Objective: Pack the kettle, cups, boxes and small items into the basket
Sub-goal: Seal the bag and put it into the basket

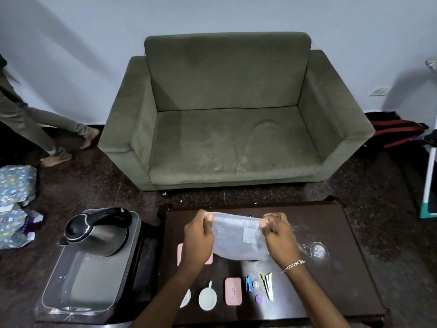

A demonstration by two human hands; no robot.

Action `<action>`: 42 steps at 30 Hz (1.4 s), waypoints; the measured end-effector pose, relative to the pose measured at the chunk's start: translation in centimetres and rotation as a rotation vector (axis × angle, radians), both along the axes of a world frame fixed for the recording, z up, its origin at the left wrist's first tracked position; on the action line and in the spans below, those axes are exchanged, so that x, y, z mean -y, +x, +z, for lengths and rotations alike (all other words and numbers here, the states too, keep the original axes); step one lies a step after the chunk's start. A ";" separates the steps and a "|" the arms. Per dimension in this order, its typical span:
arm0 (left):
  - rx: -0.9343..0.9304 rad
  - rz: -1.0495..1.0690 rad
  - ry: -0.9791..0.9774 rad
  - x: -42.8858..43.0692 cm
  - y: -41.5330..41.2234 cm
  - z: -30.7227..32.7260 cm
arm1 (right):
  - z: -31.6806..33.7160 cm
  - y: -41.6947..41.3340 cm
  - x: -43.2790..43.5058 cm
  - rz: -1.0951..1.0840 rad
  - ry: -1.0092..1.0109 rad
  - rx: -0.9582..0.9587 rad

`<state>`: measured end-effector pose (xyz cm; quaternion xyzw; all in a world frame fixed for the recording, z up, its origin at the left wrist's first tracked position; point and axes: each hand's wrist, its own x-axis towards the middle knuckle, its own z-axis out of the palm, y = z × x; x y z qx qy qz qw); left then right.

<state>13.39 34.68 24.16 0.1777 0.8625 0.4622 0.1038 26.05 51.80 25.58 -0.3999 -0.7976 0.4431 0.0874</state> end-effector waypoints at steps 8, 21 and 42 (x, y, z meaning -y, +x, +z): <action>-0.035 0.060 0.091 -1.4 1.6 -0.2 | -1.1 -0.7 1.9 -0.236 0.027 -0.181; 0.467 -0.364 0.204 -0.1 0.2 -1.9 | -2.3 1.9 -0.6 0.125 -0.305 -0.243; 0.444 -0.199 0.116 10.7 -1.8 -4.7 | -5.2 -2.4 6.2 0.336 -0.446 -0.097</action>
